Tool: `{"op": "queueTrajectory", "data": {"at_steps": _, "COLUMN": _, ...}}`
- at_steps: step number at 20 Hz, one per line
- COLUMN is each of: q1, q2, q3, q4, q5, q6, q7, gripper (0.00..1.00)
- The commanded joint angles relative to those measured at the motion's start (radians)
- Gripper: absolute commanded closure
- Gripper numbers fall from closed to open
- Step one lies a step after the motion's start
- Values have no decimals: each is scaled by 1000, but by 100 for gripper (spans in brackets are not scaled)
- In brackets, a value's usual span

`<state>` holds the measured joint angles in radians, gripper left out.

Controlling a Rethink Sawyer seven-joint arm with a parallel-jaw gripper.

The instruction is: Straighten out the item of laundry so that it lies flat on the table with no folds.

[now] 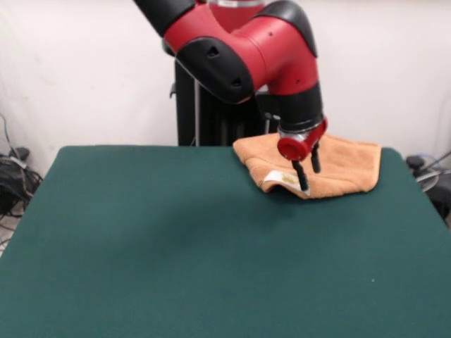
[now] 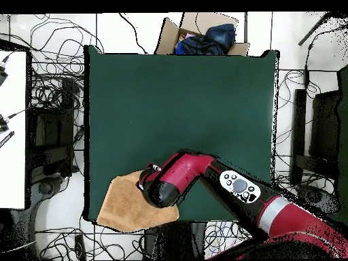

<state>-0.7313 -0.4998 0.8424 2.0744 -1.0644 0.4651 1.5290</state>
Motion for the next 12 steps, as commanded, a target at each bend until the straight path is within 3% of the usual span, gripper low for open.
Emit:
{"op": "queueTrajectory", "data": {"at_steps": 1, "q1": 62, "q2": -27, "q3": -109, "q4": -115, "q5": -20, "q6": 156, "q7": -86, "gripper": 0}}
{"op": "queueTrajectory", "data": {"at_steps": 12, "q1": 78, "q2": -48, "q3": -127, "q4": -128, "q5": -34, "q6": 94, "q7": -42, "gripper": 0}}
